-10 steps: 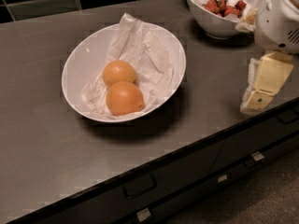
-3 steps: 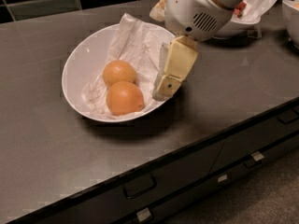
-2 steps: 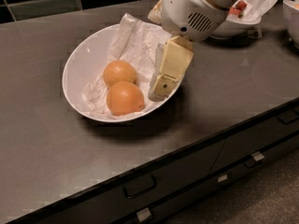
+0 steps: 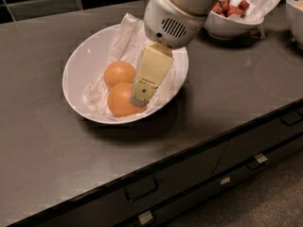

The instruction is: Pick orange from white bowl

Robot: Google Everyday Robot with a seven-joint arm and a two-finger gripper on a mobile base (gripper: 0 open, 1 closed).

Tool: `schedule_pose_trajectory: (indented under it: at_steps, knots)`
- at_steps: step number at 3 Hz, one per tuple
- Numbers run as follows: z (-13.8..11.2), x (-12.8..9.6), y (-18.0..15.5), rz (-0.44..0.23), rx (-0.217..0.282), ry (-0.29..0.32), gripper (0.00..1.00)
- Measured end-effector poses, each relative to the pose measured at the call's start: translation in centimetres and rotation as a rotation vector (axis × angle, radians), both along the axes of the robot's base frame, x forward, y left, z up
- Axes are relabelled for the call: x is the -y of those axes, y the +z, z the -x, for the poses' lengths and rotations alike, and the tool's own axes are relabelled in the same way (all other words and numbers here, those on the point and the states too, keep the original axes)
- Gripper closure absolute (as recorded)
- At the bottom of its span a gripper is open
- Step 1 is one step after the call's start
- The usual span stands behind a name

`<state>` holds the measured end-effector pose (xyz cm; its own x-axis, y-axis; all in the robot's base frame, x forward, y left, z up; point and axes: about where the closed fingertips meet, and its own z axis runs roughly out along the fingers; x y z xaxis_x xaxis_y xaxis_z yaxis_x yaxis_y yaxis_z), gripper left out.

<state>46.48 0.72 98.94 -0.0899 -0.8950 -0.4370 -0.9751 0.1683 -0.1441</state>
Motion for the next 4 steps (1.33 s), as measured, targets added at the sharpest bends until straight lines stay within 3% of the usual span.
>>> schedule_pose_trajectory:
  at_steps: [1, 3, 4]
  knots:
    - [0.0, 0.0, -0.8, 0.055, -0.016, -0.092, 0.00]
    - [-0.2, -0.6, -1.5, 0.022, -0.018, -0.116, 0.02]
    - [-0.6, -1.3, -2.5, -0.009, -0.022, -0.144, 0.19]
